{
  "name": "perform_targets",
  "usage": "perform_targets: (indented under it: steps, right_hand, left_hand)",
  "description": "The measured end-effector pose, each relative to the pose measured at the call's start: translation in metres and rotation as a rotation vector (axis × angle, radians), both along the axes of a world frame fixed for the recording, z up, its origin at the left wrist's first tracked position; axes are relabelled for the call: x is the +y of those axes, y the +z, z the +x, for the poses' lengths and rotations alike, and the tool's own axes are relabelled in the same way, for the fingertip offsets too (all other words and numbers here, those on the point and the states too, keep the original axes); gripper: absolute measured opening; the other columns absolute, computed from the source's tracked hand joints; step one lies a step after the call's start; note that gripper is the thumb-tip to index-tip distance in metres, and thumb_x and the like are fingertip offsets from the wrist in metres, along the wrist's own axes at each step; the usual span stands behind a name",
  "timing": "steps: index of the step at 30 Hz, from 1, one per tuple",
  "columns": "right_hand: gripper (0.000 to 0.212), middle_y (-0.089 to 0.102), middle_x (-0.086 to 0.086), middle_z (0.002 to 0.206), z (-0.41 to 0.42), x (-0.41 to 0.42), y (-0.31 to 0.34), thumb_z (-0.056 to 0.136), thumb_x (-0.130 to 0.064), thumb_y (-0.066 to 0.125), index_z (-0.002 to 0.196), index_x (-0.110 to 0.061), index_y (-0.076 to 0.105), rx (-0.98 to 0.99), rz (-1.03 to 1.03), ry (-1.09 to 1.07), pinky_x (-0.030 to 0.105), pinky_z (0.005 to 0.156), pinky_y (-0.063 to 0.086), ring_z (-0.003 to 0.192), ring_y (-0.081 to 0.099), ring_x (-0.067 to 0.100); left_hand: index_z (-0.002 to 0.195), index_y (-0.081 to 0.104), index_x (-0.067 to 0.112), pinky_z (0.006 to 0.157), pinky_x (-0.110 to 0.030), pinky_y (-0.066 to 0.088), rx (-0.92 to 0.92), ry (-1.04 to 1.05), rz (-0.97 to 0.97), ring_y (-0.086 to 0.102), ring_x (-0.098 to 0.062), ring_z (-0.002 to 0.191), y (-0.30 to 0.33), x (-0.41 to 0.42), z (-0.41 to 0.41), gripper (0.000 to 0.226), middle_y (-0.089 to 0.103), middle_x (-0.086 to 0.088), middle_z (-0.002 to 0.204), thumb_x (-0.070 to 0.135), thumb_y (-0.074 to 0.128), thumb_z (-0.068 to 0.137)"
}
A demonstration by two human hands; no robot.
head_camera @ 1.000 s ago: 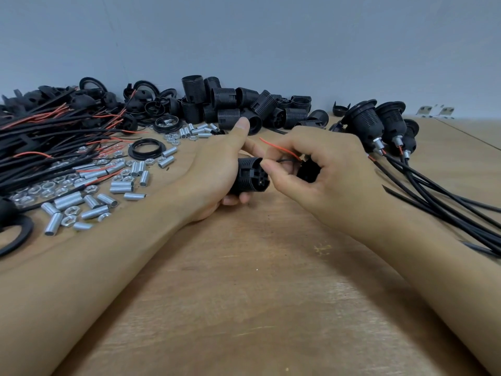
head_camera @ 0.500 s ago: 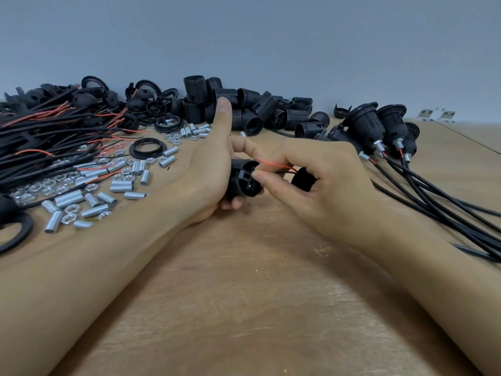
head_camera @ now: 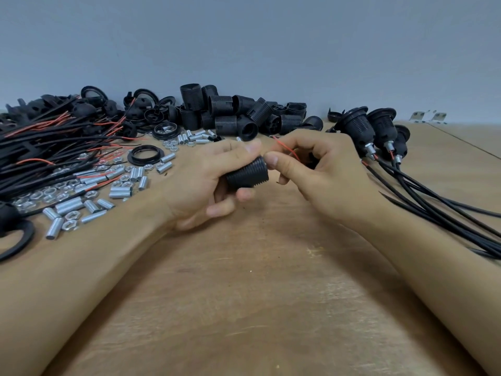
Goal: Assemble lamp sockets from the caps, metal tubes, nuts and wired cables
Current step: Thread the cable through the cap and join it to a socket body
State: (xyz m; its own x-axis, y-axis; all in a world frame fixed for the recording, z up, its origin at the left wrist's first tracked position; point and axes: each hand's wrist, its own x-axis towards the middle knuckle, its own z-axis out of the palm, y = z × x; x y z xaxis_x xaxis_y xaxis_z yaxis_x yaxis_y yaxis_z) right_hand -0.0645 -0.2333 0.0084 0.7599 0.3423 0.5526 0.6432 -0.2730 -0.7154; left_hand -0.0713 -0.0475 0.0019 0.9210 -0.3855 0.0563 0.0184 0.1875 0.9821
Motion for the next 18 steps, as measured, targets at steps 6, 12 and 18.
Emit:
perform_targets:
  steps: [6,12,18]
  right_hand:
    - [0.026,0.060,-0.024,0.061,-0.006,0.005,-0.001,0.089,-0.013,0.071,0.070,-0.028,0.062,-0.122,-0.105,-0.023,0.011,0.062,0.038,0.061,0.055,0.001]
    - [0.038,0.051,-0.023,0.060,-0.010,0.009,-0.003,0.088,-0.011,0.072,0.071,-0.039,0.052,-0.202,-0.138,-0.066,0.007,0.062,0.035,0.064,0.051,-0.006]
    - [0.015,0.057,-0.005,0.068,-0.010,0.012,-0.002,0.091,-0.016,0.066,0.078,-0.008,0.068,-0.286,-0.230,-0.116,0.017,0.064,0.037,0.066,0.050,0.011]
  left_hand:
    - [0.081,0.059,0.001,0.030,-0.012,0.024,-0.029,0.244,0.044,0.044,-0.016,0.037,-0.001,-0.014,0.000,0.061,0.061,-0.016,0.064,0.051,0.031,0.104]
    - [0.061,0.060,0.016,0.037,-0.012,0.022,-0.015,0.370,0.141,0.029,-0.014,0.029,-0.005,-0.018,0.000,0.069,0.056,-0.016,0.052,0.058,0.026,0.103]
    - [0.058,0.060,0.014,0.033,-0.010,0.020,0.046,0.262,0.072,0.030,-0.013,0.030,-0.006,-0.012,0.004,0.068,0.056,-0.014,0.054,0.054,0.030,0.104]
